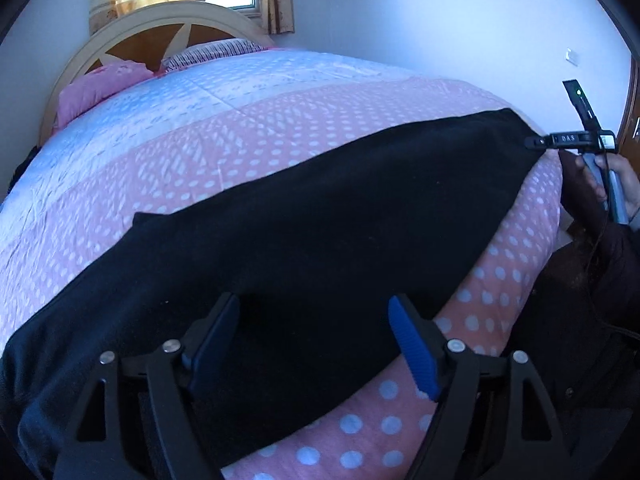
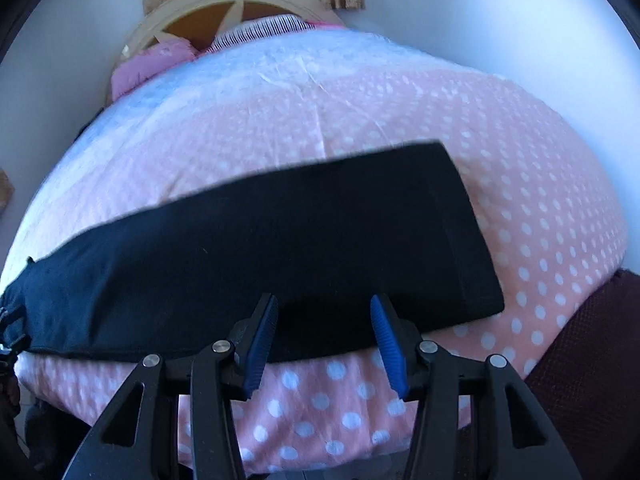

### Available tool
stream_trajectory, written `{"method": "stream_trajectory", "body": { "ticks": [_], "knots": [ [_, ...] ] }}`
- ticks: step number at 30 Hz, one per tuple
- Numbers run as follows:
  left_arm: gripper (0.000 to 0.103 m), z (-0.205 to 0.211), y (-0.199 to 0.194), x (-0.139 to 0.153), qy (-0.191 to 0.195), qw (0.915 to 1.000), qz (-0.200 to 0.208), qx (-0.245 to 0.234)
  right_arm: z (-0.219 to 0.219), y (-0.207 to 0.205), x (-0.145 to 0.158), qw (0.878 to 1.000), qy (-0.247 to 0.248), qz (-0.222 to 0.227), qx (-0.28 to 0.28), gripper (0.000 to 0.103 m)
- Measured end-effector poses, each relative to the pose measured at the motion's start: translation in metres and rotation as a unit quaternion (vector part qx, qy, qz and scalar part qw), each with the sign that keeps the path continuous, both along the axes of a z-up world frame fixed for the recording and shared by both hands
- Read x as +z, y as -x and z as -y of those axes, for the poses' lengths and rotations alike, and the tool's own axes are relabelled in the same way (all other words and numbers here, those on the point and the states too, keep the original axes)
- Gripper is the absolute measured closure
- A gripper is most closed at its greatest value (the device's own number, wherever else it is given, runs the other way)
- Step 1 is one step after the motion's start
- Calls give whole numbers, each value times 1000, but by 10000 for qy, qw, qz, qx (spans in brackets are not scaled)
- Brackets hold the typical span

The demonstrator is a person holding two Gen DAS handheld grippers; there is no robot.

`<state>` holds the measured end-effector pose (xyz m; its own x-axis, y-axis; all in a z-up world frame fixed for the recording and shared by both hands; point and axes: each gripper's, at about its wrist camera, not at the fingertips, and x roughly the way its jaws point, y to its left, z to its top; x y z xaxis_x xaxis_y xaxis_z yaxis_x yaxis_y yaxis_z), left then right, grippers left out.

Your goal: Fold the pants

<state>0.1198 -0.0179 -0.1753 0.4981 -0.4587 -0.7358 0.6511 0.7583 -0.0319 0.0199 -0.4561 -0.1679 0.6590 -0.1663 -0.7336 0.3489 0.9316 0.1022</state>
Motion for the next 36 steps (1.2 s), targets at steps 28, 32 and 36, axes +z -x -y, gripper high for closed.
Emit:
{"method": "stream_trajectory", "body": {
  "ticks": [28, 32, 36],
  "knots": [
    [17, 35, -35, -3, -528, 9968, -97, 586, 24, -38, 34, 9982, 584, 18, 113, 53],
    [15, 36, -34, -4, -503, 9970, -98, 588, 56, -9, 27, 9983, 359, -25, -467, 53],
    [13, 36, -35, -5, -474, 9972, -82, 576, 95, 21, 10, 9949, -227, 2, -982, 51]
  ]
}}
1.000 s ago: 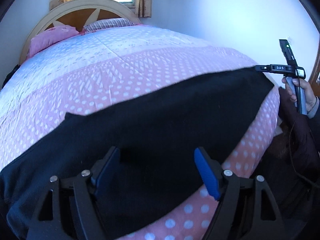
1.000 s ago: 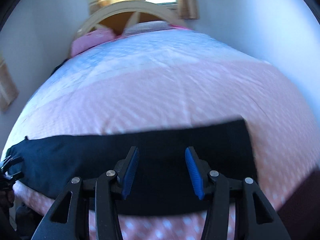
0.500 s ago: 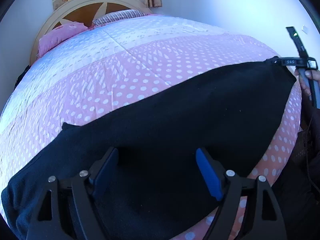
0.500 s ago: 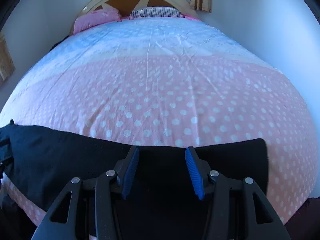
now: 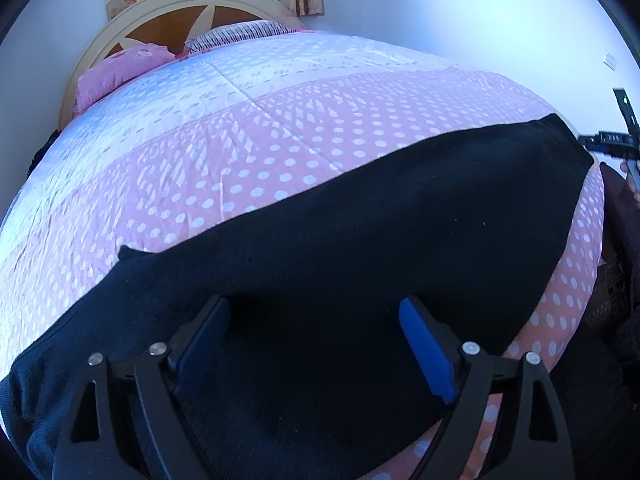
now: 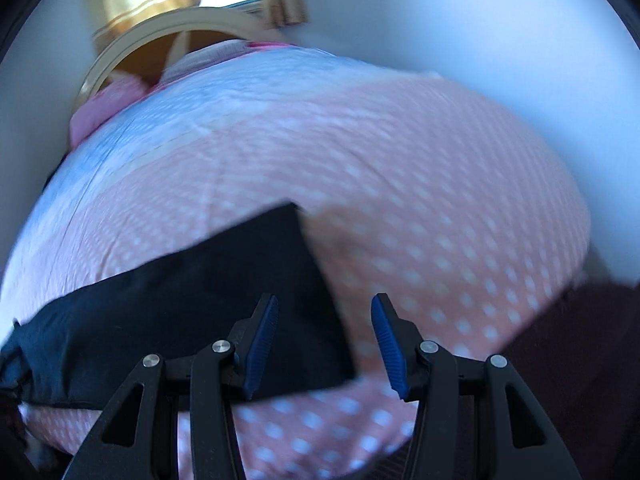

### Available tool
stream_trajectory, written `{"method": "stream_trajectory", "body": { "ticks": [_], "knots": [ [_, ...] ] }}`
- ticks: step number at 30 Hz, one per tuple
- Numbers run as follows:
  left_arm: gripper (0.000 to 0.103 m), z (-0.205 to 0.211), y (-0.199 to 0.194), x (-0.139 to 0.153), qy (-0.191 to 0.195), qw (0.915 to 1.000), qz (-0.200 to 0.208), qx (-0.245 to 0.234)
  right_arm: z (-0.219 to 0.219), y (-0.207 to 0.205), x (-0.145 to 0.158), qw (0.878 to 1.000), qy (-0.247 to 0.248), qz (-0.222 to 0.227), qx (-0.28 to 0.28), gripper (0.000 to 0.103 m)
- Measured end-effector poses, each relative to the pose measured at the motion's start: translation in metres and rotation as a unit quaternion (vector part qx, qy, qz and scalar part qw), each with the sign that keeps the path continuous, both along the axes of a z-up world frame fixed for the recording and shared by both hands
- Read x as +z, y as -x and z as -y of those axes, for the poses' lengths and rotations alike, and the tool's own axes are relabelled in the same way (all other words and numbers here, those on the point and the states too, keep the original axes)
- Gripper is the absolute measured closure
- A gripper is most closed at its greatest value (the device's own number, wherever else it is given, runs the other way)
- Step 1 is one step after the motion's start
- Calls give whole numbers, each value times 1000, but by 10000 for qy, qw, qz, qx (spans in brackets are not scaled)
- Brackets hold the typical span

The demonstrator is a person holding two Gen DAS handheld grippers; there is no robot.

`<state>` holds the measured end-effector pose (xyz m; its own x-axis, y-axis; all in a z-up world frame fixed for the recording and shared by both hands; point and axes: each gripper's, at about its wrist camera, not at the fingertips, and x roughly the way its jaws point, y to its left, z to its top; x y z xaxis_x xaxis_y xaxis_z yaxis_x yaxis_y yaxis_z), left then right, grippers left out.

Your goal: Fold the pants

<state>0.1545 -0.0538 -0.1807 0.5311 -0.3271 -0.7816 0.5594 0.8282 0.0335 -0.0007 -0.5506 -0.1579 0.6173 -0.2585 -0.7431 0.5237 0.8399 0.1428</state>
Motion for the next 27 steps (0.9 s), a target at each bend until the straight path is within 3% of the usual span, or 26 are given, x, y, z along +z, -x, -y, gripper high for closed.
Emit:
{"method": "stream_trajectory", "body": {
  "ticks": [3, 5, 9, 14, 16, 20, 25, 27],
  "knots": [
    [11, 0, -1, -1, 2, 10000, -1, -5, 14, 10, -14, 9995, -320, -25, -45, 50],
    [10, 1, -1, -1, -3, 10000, -8, 5, 16, 10, -22, 9970, -745, 37, 184, 50],
    [9, 1, -1, -1, -3, 10000, -16, 9, 14, 8, -23, 9926, -1098, 293, 427, 50],
    [8, 3, -2, -2, 19, 10000, -16, 12, 14, 6, -26, 9906, -1267, 329, 384, 53],
    [8, 5, -2, -2, 7, 10000, -25, 27, 15, 6, -26, 9912, -1231, 278, 396, 60],
    [8, 4, -2, 0, 40, 9999, -46, 132, 20, 9, -27, 9874, -1451, 399, 491, 61],
    [8, 4, 0, 2, 148, 9995, -78, 256, 17, 13, -27, 9884, -1361, 363, 565, 90],
    [8, 2, 0, 6, 239, 9992, -98, 312, 11, 15, -22, 9896, -1245, 422, 579, 91]
  ]
}}
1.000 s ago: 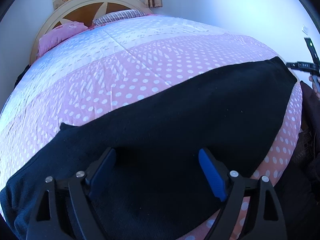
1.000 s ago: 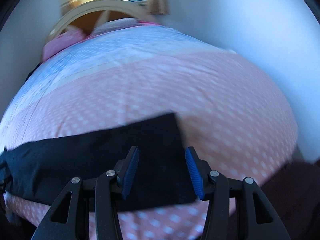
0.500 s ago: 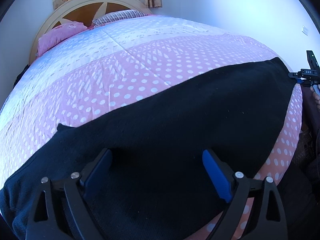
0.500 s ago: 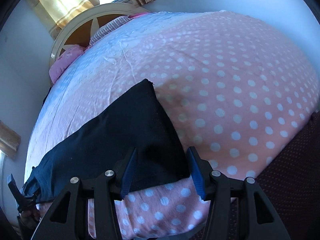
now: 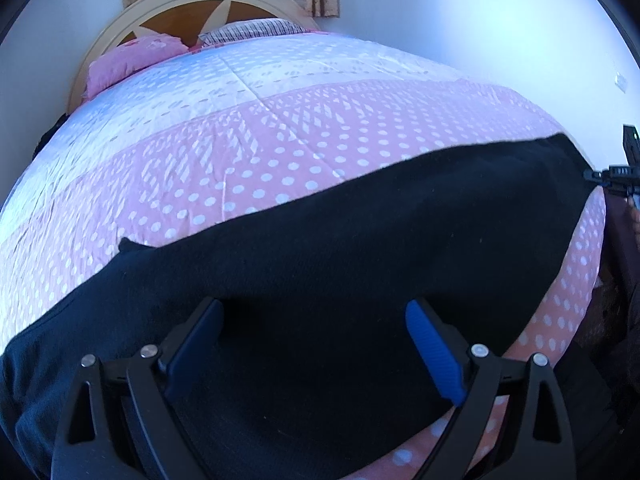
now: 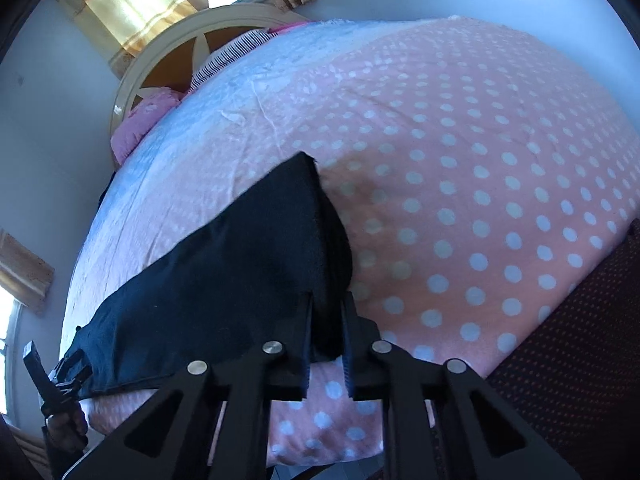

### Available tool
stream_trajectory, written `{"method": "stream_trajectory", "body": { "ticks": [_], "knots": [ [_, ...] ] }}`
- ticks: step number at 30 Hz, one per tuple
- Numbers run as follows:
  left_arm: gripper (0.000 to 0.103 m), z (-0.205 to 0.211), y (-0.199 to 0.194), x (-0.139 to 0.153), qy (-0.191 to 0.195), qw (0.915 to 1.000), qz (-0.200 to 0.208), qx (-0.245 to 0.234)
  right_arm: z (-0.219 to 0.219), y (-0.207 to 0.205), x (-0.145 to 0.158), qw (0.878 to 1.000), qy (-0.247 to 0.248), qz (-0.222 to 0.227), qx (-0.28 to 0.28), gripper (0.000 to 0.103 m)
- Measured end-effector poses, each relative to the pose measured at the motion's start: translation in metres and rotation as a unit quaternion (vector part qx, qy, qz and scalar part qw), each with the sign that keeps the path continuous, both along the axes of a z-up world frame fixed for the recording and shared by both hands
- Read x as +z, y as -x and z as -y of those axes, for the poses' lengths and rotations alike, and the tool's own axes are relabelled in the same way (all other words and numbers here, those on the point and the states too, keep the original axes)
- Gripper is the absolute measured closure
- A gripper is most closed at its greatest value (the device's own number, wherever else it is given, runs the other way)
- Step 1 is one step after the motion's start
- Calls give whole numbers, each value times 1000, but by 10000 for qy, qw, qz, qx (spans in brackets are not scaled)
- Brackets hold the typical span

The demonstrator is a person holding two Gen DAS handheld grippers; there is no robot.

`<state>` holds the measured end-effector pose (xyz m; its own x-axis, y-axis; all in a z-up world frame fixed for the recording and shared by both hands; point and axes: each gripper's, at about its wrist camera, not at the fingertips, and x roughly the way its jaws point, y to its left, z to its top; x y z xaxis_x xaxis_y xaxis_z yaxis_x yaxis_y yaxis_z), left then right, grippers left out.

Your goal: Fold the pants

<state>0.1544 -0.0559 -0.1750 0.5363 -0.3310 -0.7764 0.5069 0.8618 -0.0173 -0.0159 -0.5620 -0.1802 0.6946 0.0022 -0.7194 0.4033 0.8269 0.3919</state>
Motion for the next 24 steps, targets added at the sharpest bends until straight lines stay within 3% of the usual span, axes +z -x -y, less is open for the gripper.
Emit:
{"method": "stream_trajectory", "body": {
  "ticks": [4, 7, 9, 12, 15, 18, 20, 22, 23, 24],
  "knots": [
    [8, -5, 5, 15, 356, 9993, 38, 60, -28, 3, 29, 9984, 459, 312, 75, 92],
    [8, -8, 8, 26, 746, 9972, 29, -6, -75, -3, 64, 9903, 1224, 533, 385, 92],
    [8, -10, 9, 31, 987, 9951, 0, -47, -116, -11, 84, 9799, 1748, 677, 686, 92],
    [8, -11, 8, 31, 1323, 9911, -109, -117, -198, -31, 102, 9545, 2498, 837, 1396, 92],
    [8, -11, 5, 26, 1517, 9880, -267, -120, -268, -56, 82, 9299, 2968, 655, 2071, 92],
    [8, -13, 1, 18, 1658, 9850, -474, -77, -331, -87, 25, 8978, 3553, -25, 2603, 91],
    [8, -13, 2, 17, 1714, 9837, -539, -117, -348, -94, -2, 8846, 3840, -231, 2636, 79],
    [9, -11, 3, 17, 1793, 9818, -572, -248, -351, -85, -3, 8772, 4047, -43, 2583, 69],
    [9, -9, 2, 17, 1811, 9813, -575, -297, -348, -81, 0, 8785, 3948, -24, 2688, 65],
    [10, -4, 2, 17, 1829, 9807, -578, -380, -341, -73, 5, 8845, 3725, 30, 2809, 54]
  ]
}}
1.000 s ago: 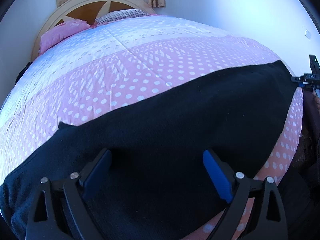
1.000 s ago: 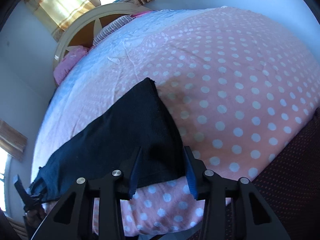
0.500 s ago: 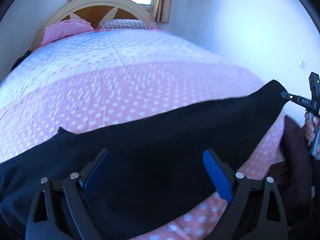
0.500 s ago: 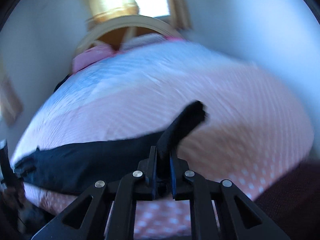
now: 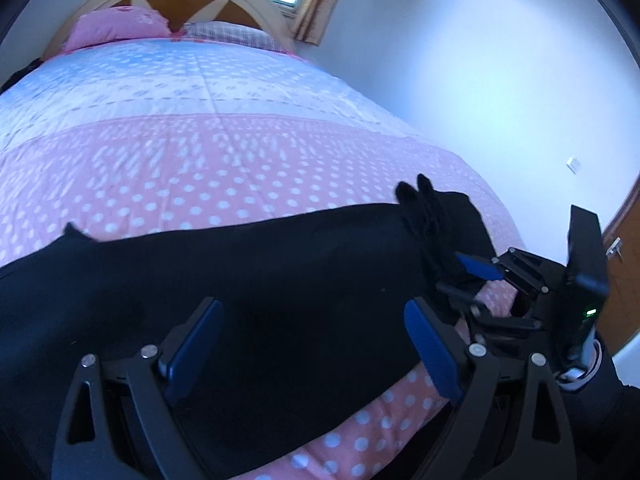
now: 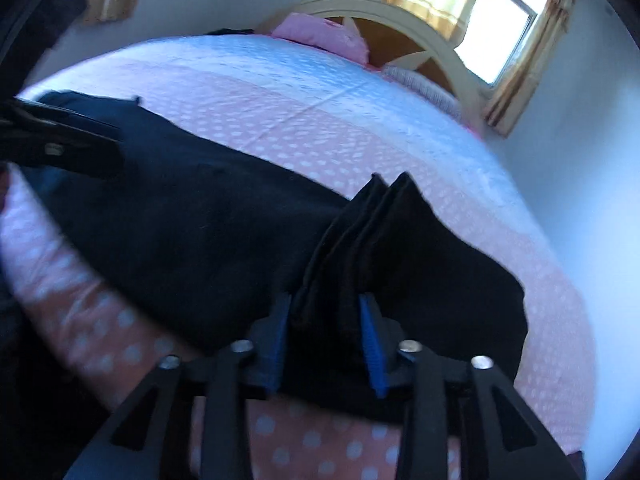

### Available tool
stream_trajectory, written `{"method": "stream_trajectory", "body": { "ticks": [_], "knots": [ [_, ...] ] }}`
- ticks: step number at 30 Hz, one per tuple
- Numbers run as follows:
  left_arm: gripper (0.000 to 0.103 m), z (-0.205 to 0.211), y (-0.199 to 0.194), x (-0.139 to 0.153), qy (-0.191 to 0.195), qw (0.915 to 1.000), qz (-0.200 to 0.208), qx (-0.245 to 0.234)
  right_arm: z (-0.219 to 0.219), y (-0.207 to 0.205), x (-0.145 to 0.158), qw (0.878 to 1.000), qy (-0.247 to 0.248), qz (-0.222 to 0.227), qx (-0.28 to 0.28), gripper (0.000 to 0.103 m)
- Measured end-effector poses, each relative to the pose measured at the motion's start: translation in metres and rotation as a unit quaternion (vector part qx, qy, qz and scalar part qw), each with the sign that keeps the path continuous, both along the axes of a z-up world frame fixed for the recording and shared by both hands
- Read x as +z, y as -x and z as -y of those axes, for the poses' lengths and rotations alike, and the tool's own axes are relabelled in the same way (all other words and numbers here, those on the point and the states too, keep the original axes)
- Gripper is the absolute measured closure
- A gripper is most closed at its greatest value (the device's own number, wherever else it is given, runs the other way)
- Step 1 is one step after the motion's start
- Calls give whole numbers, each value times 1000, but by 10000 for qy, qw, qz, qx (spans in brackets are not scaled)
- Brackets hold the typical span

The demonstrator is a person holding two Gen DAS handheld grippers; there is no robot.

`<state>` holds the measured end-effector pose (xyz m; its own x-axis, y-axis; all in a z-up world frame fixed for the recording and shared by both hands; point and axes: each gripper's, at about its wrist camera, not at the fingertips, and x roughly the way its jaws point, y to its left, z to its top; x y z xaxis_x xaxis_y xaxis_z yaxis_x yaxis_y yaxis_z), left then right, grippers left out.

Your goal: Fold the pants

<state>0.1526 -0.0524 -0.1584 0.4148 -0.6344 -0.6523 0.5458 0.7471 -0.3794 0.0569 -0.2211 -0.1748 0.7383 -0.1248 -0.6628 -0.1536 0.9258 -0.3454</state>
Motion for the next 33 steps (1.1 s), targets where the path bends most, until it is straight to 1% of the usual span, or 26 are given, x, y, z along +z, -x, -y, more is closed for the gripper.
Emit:
{"method": "stream_trajectory", "body": {
  "ticks": [1, 2, 3, 5, 6, 7, 9, 10, 14, 16, 17, 18, 19, 20, 21, 23, 24, 26, 27, 29, 30, 33],
  "knots": [
    [14, 4, -1, 0, 8, 10000, 0, -58, 6, 4, 4, 9999, -130, 4, 35, 51],
    [20, 10, -2, 0, 17, 9999, -25, -132, 16, 14, 11, 9994, -321, 64, 72, 51],
    [22, 17, -3, 1, 36, 9997, -69, -210, 22, 23, 15, 9990, -412, 112, 106, 51],
    [31, 33, -5, 2, 83, 9992, -153, -371, 30, 37, 19, 9988, -440, 173, 99, 51],
    [33, 43, -6, 2, 102, 9987, -218, -452, 36, 42, 20, 9988, -432, 213, 65, 51],
    [34, 54, -7, 3, 128, 9979, -278, -566, 40, 45, 20, 9987, -436, 262, 22, 51],
    [34, 73, -6, 5, 133, 9966, -310, -757, 52, 48, 21, 9979, -535, 349, -126, 51],
    [34, 89, -6, 6, 92, 9955, -318, -893, 57, 47, 21, 9974, -565, 390, -215, 51],
    [34, 125, -9, 7, -48, 9925, -357, -1164, 80, 50, 32, 9929, -793, 687, -554, 51],
    [35, 143, -11, 4, -187, 9915, -381, -1233, 96, 52, 40, 9874, -1017, 915, -793, 51],
    [39, 146, -12, 3, -241, 9915, -377, -1224, 102, 50, 44, 9847, -1118, 991, -903, 51],
    [43, 151, -14, 4, -320, 9918, -336, -1194, 113, 52, 46, 9791, -1313, 1106, -1088, 51],
    [66, 154, -15, 5, -404, 9920, -281, -1159, 120, 52, 48, 9752, -1455, 1166, -1194, 51],
    [88, 154, -16, 6, -495, 9924, -245, -1103, 128, 53, 50, 9710, -1607, 1216, -1288, 51],
    [88, 151, -17, 8, -524, 9927, -263, -1058, 138, 54, 51, 9644, -1833, 1279, -1414, 51],
    [92, 135, -19, 14, -185, 9935, -412, -1049, 148, 59, 50, 9562, -2030, 1374, -1599, 51],
    [92, 128, -17, 17, -156, 9940, -377, -1013, 155, 59, 49, 9515, -2134, 1399, -1720, 51],
    [92, 110, -13, 26, -59, 9955, -319, -887, 158, 59, 48, 9472, -2233, 1408, -1818, 51],
    [92, 95, -9, 32, 26, 9961, -292, -832, 157, 58, 48, 9468, -2244, 1414, -1825, 51],
    [92, 76, -6, 38, 76, 9972, -267, -687, 152, 58, 48, 9481, -2218, 1434, -1770, 51],
    [92, 59, -5, 42, 158, 9978, -292, -576, 149, 58, 49, 9491, -2195, 1458, -1727, 51],
    [92, 29, -1, 42, 251, 9986, -326, -332, 137, 63, 50, 9540, -2120, 1513, -1487, 50]
  ]
}}
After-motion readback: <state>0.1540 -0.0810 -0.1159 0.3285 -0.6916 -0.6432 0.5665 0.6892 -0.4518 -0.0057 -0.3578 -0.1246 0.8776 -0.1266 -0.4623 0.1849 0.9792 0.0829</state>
